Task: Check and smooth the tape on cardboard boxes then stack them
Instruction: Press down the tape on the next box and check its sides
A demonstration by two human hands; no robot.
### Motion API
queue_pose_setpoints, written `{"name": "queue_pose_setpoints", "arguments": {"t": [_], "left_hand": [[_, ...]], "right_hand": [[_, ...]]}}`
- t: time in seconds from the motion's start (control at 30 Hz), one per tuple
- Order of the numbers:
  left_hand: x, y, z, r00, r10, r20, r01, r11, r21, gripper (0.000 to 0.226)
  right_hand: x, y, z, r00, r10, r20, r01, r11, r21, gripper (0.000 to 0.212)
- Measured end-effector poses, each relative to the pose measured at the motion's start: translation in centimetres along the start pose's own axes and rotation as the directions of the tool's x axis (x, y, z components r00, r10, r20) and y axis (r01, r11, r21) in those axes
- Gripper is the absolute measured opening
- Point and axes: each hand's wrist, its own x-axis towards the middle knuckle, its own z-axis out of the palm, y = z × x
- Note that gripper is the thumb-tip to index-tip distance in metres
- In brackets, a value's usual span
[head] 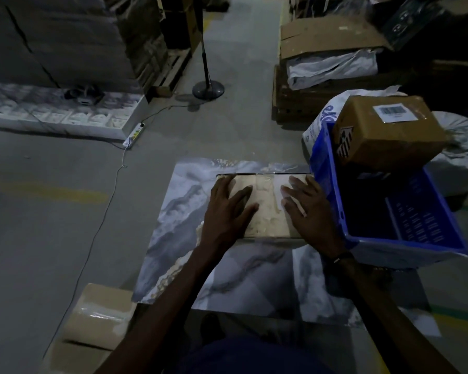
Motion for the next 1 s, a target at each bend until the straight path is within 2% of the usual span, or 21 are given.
{"name": "queue_pose_setpoints", "arguments": {"t": [0.1, 0.27, 0.43, 0.67, 0.83, 0.93, 1.0], "left_hand": [[0.7, 0.0, 0.3, 0.998, -0.059, 0.034, 0.058, 0.998, 0.030, 0.048], [2.7, -0.4, 1.1, 0.997, -0.005, 0.073, -0.007, 0.988, 0.156, 0.041], [4.5, -0.7, 2.1, 0.978, -0.101, 0.181, 0.071, 0.984, 0.164, 0.053], [5.6, -0.3, 2.6, 0.975, -0.128, 0.181, 0.097, 0.980, 0.171, 0.044], [5.2, 0.2, 2.3, 0.971, -0.113, 0.213, 0.056, 0.965, 0.256, 0.044], [5.1, 0.2, 2.5, 0.983, -0.071, 0.170, 0.030, 0.972, 0.234, 0.039], [4.8, -0.2, 2.8, 0.998, 0.011, 0.064, -0.021, 0.987, 0.158, 0.030]], "right_hand": [[0.4, -0.4, 0.2, 0.999, 0.036, 0.008, -0.036, 0.999, -0.008, 0.033], [1.9, -0.5, 1.1, 0.996, 0.026, 0.080, -0.014, 0.989, -0.148, 0.034], [3.7, -1.2, 1.3, 0.979, 0.134, 0.152, -0.113, 0.984, -0.138, 0.039], [4.8, -0.4, 2.6, 0.979, 0.137, 0.149, -0.109, 0.977, -0.181, 0.043], [4.7, 0.4, 3.3, 0.980, 0.121, 0.158, -0.089, 0.976, -0.197, 0.052], [4.7, 0.2, 3.0, 0.984, 0.110, 0.140, -0.083, 0.979, -0.188, 0.048], [4.5, 0.2, 2.8, 0.992, 0.076, 0.100, -0.061, 0.988, -0.145, 0.043]]}}
